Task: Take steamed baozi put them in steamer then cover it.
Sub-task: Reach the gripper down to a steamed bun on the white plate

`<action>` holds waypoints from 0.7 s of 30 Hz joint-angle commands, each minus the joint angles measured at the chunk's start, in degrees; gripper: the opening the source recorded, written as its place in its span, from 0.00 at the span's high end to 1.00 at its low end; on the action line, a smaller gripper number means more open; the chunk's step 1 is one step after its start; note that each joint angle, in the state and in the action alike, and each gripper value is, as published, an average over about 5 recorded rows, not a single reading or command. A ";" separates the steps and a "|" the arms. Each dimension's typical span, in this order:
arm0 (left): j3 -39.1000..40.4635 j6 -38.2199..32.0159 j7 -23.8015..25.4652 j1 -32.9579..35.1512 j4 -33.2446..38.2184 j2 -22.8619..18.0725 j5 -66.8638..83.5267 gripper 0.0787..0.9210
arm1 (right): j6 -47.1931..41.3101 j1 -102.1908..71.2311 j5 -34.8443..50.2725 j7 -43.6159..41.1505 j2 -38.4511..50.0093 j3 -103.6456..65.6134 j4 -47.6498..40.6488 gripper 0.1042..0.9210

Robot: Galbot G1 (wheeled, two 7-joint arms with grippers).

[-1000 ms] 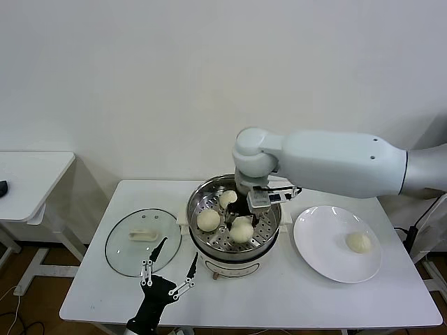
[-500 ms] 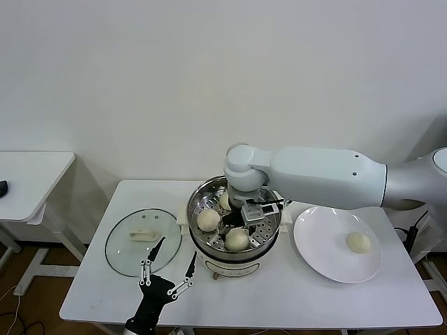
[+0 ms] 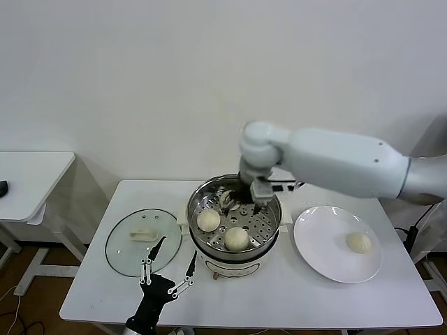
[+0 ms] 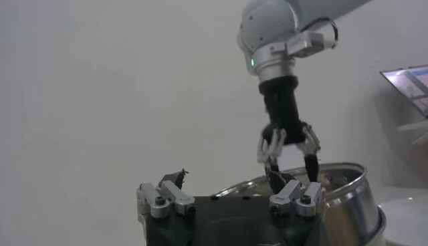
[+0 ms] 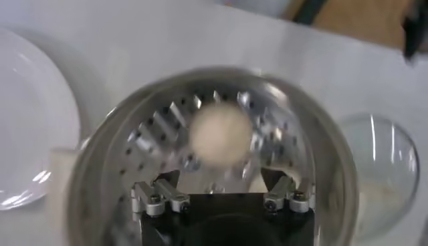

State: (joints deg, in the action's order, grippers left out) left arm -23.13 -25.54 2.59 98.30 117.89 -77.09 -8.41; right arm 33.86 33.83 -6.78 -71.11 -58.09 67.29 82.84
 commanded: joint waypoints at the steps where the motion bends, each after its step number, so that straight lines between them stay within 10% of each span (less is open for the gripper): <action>1: 0.00 0.07 -0.02 0.09 0.02 0.11 -0.04 0.12 | -21.43 6.18 17.90 -5.64 10.74 -1.16 -13.82 0.12; 21: -0.35 0.44 -0.03 0.09 0.43 0.40 -0.05 0.12 | -28.73 -22.89 5.98 -1.07 26.39 -14.79 -32.28 0.12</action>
State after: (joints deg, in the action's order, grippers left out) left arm -23.48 -25.19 2.56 98.34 118.24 -76.65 -8.43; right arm 8.80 24.91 3.30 -74.21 -38.18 60.60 57.94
